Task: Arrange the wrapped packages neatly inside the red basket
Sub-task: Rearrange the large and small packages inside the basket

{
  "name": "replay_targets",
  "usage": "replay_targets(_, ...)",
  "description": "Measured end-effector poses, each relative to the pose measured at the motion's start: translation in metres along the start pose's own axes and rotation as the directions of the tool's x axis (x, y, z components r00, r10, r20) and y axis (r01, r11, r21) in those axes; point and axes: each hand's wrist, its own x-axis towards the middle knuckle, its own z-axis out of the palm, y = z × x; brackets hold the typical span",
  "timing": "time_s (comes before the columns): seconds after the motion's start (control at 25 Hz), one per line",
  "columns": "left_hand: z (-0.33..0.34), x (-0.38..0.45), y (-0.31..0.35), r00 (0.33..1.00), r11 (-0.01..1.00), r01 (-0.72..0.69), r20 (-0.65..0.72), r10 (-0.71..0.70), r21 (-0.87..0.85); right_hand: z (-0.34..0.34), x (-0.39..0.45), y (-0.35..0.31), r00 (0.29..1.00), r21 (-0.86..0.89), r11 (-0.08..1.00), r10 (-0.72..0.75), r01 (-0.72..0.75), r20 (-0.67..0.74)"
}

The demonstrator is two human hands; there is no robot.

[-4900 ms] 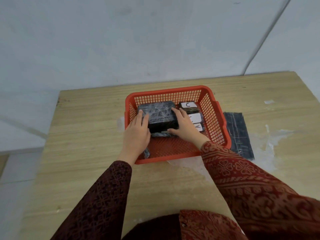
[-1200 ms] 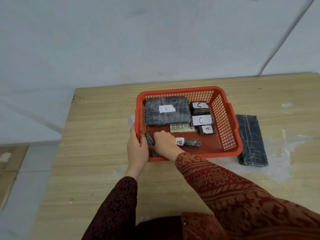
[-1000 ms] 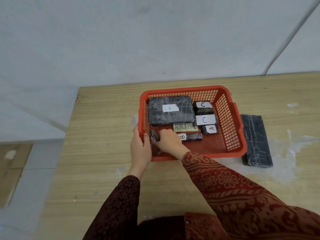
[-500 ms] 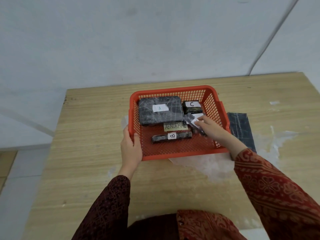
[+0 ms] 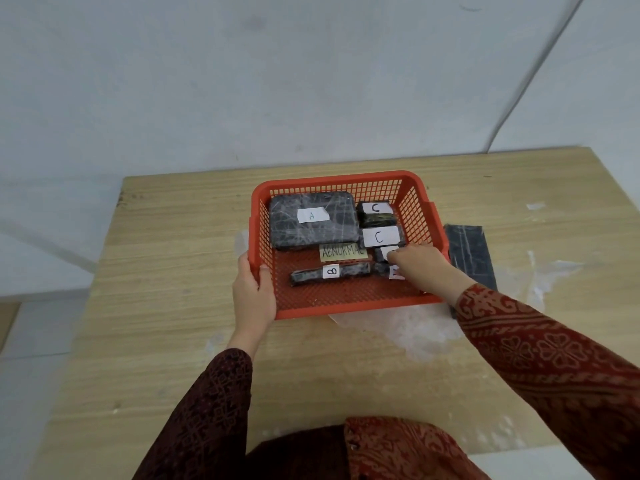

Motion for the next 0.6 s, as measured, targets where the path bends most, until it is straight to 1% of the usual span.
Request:
replay_targets(0.16, 0.000, 0.000, 0.000, 1.000, 1.000, -0.005, -0.006, 0.005, 0.008, 0.004, 0.001, 0.003, 0.995, 0.145, 0.986, 0.084, -0.077, -0.045)
replay_targets(0.24, 0.000, 0.001, 0.000, 1.000, 1.000, -0.005, -0.010, 0.005, 0.010, 0.003, 0.000, 0.003, 0.987, 0.176, 0.981, 0.104, -0.081, -0.125)
replay_targets(0.28, -0.001, 0.001, 0.000, 1.000, 1.000, -0.003, -0.012, 0.003, 0.013, 0.002, 0.000, 0.001, 0.982, 0.201, 0.978, 0.090, -0.056, -0.168)
replay_targets(0.36, -0.001, 0.000, 0.001, 1.000, 1.000, 0.004, -0.009, -0.004, 0.012, -0.003, 0.003, -0.008, 0.974, 0.316, 0.947, 0.016, 0.059, -0.228)
replay_targets(0.44, 0.000, 0.000, 0.001, 1.000, 1.000, 0.005, -0.002, -0.005, 0.006, -0.008, 0.007, -0.025, 0.967, 0.397, 0.900, -0.089, 0.180, -0.237)
replay_targets(0.52, -0.001, 0.000, 0.001, 1.000, 1.000, 0.006, 0.000, -0.006, 0.001, -0.011, 0.017, -0.046, 0.964, 0.393, 0.887, -0.176, 0.244, -0.202)
replay_targets(0.6, -0.001, 0.000, 0.001, 1.000, 1.000, 0.013, -0.001, -0.013, -0.002, -0.014, 0.029, -0.065, 0.970, 0.349, 0.906, -0.208, 0.241, -0.130)
